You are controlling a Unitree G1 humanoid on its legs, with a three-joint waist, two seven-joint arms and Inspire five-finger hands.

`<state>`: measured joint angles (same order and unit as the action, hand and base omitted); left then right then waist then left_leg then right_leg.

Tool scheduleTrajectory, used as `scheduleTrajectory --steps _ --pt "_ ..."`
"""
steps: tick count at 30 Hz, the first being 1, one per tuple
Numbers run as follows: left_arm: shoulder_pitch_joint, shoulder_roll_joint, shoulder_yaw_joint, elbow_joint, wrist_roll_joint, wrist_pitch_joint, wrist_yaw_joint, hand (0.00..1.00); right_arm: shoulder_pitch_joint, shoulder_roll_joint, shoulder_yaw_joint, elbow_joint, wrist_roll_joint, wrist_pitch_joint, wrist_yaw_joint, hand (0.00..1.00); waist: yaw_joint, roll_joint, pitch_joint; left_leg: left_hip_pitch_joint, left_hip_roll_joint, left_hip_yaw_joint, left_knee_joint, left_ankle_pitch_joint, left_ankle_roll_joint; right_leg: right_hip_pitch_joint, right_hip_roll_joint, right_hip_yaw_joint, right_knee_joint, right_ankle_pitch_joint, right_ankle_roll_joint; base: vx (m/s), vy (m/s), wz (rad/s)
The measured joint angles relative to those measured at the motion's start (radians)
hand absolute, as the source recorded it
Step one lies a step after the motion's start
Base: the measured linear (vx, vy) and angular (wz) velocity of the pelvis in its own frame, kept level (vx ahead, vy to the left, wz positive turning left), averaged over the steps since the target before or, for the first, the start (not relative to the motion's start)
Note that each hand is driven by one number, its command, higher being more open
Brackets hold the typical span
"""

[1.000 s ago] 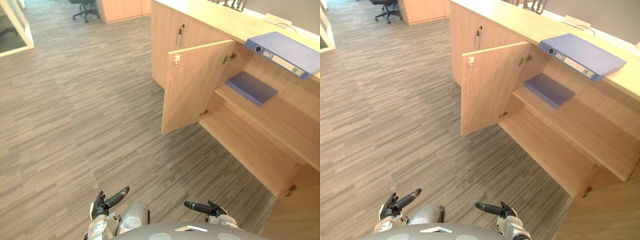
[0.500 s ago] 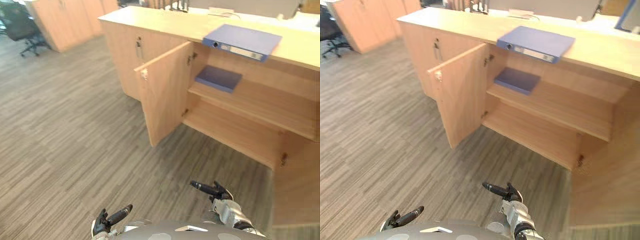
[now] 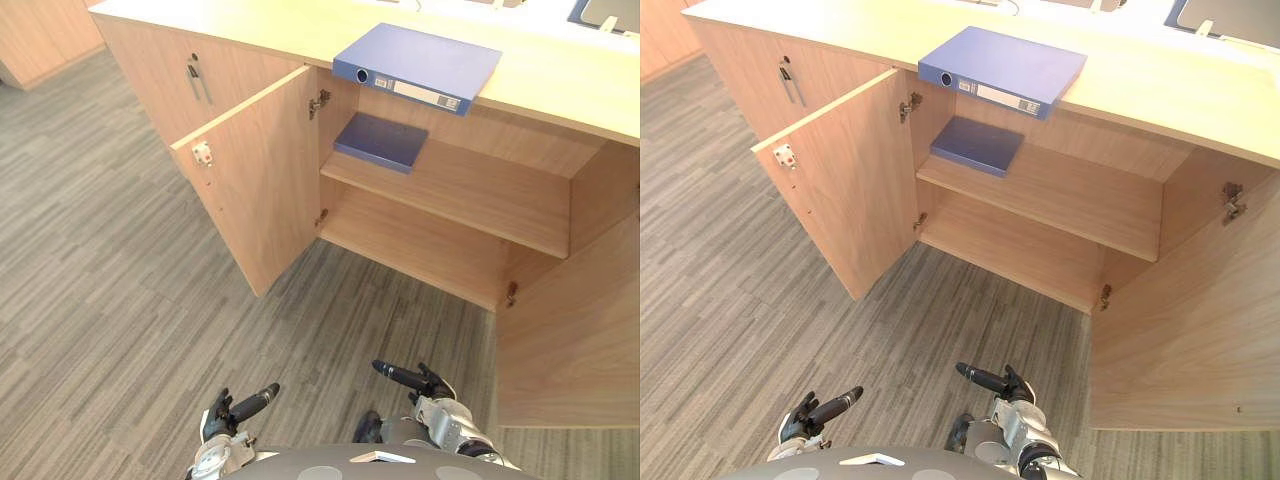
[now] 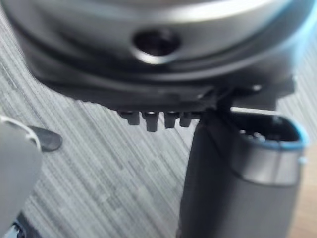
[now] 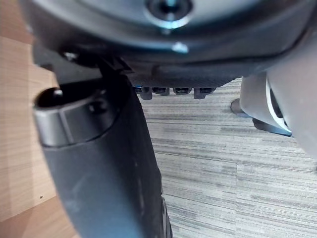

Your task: Walk over to the cabinet, pick up the folder, carry it to the office cabinet, place the folder inside the office cabinet, then close the office cabinet door

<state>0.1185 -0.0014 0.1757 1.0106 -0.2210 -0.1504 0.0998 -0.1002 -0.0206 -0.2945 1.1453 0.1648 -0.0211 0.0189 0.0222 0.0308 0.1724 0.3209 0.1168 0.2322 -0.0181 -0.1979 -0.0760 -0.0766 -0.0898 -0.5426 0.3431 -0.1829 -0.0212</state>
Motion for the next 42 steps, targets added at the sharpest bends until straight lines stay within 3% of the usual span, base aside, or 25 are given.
scheduleTrajectory --steps 2,5,7,9,10,11,12,13,15,17,18,20,21,22,23,28,33,37,42 --pt "-0.009 0.012 -0.025 0.0 0.0 0.001 -0.004 1.0 0.006 0.003 0.031 0.001 0.001 0.011 -0.001 1.0 0.0 -0.017 -0.01 -0.012 0.014 -0.006 0.026 -0.006 -0.008 0.015 0.019 -0.002 -0.034 0.006 0.0 0.15 0.004 -0.02" --pt "-0.015 0.039 -0.053 -0.001 -0.003 0.001 0.0 1.0 0.01 0.01 0.055 0.02 0.002 0.017 -0.003 1.0 -0.003 -0.051 -0.033 -0.091 0.025 -0.023 0.204 -0.03 -0.013 0.058 0.032 -0.001 -0.115 0.023 0.006 0.2 -0.011 -0.03" --pt "-0.023 0.039 -0.061 -0.002 -0.007 0.001 0.005 1.0 0.017 0.0 0.075 0.02 0.003 0.017 -0.005 1.0 -0.002 -0.037 -0.04 -0.176 0.064 -0.026 0.421 -0.074 -0.019 0.101 0.062 0.007 -0.171 0.024 0.006 0.22 -0.016 -0.11" --pt "-0.018 0.036 -0.058 -0.003 -0.02 0.003 0.005 1.0 0.02 -0.023 0.106 0.02 0.005 0.02 -0.008 1.0 0.003 -0.002 -0.036 -0.304 0.136 -0.034 0.795 -0.06 -0.032 0.182 0.104 0.028 -0.224 0.026 0.001 0.3 0.029 -0.29" --pt "-0.018 0.035 -0.056 -0.005 -0.02 0.003 0.005 1.0 0.022 -0.024 0.11 0.023 0.005 0.024 -0.01 1.0 0.007 0.007 -0.038 -0.345 0.157 -0.036 0.898 -0.069 -0.026 0.21 0.11 0.048 -0.229 0.023 -0.003 0.32 0.072 -0.35" --pt "-0.011 0.034 -0.051 -0.012 -0.019 0.004 0.005 1.0 0.019 -0.026 0.11 0.029 0.005 0.026 -0.013 1.0 0.008 0.008 -0.038 -0.365 0.155 -0.033 0.937 -0.083 -0.026 0.228 0.108 0.068 -0.233 0.022 -0.005 0.33 0.136 -0.46" --pt "0.003 0.034 -0.044 -0.04 -0.018 0.004 0.003 1.0 0.012 -0.028 0.11 0.039 0.005 0.029 -0.023 1.0 0.014 -0.007 -0.029 -0.404 0.136 -0.019 0.977 -0.107 -0.002 0.261 0.088 0.107 -0.24 0.021 -0.007 0.31 0.208 -0.74" --pt "0.01 0.033 -0.038 -0.079 -0.016 0.003 0.001 1.0 0.009 -0.032 0.109 0.042 0.004 0.031 -0.03 1.0 0.034 -0.019 -0.023 -0.467 0.096 -0.013 0.96 -0.144 0.02 0.283 0.044 0.145 -0.226 0.02 -0.009 0.29 0.24 -0.73" --pt "0.011 0.033 -0.036 -0.104 -0.016 0.001 0.0 1.0 0.001 -0.039 0.109 0.048 0.004 0.03 -0.03 1.0 0.052 -0.026 -0.015 -0.538 0.067 -0.022 0.874 -0.159 0.026 0.29 -0.004 0.178 -0.196 0.017 -0.005 0.26 0.31 -0.8" --pt "0.018 0.027 -0.024 -0.12 -0.016 -0.002 0.0 1.0 -0.005 -0.049 0.109 0.051 0.004 0.03 -0.029 1.0 0.064 -0.002 -0.012 -0.578 0.059 -0.099 0.595 -0.092 0.015 0.297 -0.039 0.212 -0.153 -0.02 0.057 0.28 0.378 -0.75" --pt "0.01 0.023 0.006 -0.109 -0.026 0.002 -0.001 1.0 0.001 -0.037 0.113 0.052 0.003 0.032 -0.029 1.0 0.067 -0.015 -0.001 -0.535 0.018 -0.088 0.524 0.008 0.014 0.315 -0.084 0.246 -0.15 -0.058 0.116 0.26 0.319 -0.29" --pt "0.01 0.03 0.022 -0.117 -0.026 -0.002 0.005 1.0 -0.001 -0.022 0.121 0.056 0.003 0.035 -0.019 1.0 0.063 -0.032 -0.01 -0.518 -0.005 -0.096 0.491 0.02 0.019 0.303 -0.067 0.249 -0.183 -0.053 0.112 0.2 0.18 -0.05" --pt "0.007 0.035 0.026 -0.117 -0.026 -0.001 0.004 1.0 -0.002 -0.017 0.126 0.056 0.003 0.034 -0.019 1.0 0.062 -0.021 -0.003 -0.519 -0.016 -0.119 0.497 0.02 0.019 0.302 -0.039 0.251 -0.214 -0.053 0.112 0.12 0.051 0.11" --pt "0.008 0.041 0.028 -0.116 -0.026 -0.001 0.003 1.0 -0.002 -0.011 0.133 0.055 0.002 0.034 -0.02 1.0 0.065 -0.044 -0.002 -0.513 -0.041 -0.14 0.511 0.02 0.02 0.304 -0.02 0.267 -0.269 -0.015 0.106 0.1 0.008 0.26" --pt "0.01 0.039 0.037 -0.102 -0.027 0.001 0.006 1.0 0.001 -0.016 0.136 0.055 0.002 0.031 -0.02 1.0 0.065 -0.035 0.001 -0.494 -0.067 -0.181 0.51 0.017 0.026 0.33 -0.021 0.277 -0.285 0.01 0.113 0.09 0.011 0.23" --pt "0.019 0.02 0.072 -0.096 -0.044 0.001 0.007 1.0 -0.004 -0.006 0.137 0.045 0.0 0.03 -0.019 1.0 0.084 -0.032 -0.001 -0.454 -0.078 -0.185 0.434 0.021 0.031 0.338 -0.034 0.281 -0.32 0.044 0.135 0.12 0.042 -0.14" --pt "0.039 0.02 0.072 -0.073 -0.046 0.0 0.01 1.0 0.041 -0.018 0.137 0.057 0.0 0.031 -0.02 1.0 0.079 -0.048 -0.061 -0.37 -0.131 -0.183 0.243 0.08 0.048 0.313 -0.076 0.306 -0.331 0.069 0.153 0.04 0.046 -0.21" --pt "0.038 0.015 0.051 -0.069 -0.045 0.0 0.012 1.0 0.051 -0.044 0.142 0.061 0.0 0.034 -0.02 1.0 0.063 -0.046 -0.083 -0.364 -0.156 -0.174 0.167 0.126 0.074 0.29 -0.094 0.317 -0.379 0.129 0.142 -0.03 0.092 -0.17" --pt "0.034 0.02 0.032 -0.069 -0.043 0.0 0.019 1.0 0.044 -0.039 0.15 0.059 -0.002 0.034 -0.019 1.0 0.06 -0.061 -0.093 -0.356 -0.188 -0.141 0.069 0.177 0.086 0.24 -0.126 0.31 -0.398 0.152 0.133 -0.14 0.08 -0.24"
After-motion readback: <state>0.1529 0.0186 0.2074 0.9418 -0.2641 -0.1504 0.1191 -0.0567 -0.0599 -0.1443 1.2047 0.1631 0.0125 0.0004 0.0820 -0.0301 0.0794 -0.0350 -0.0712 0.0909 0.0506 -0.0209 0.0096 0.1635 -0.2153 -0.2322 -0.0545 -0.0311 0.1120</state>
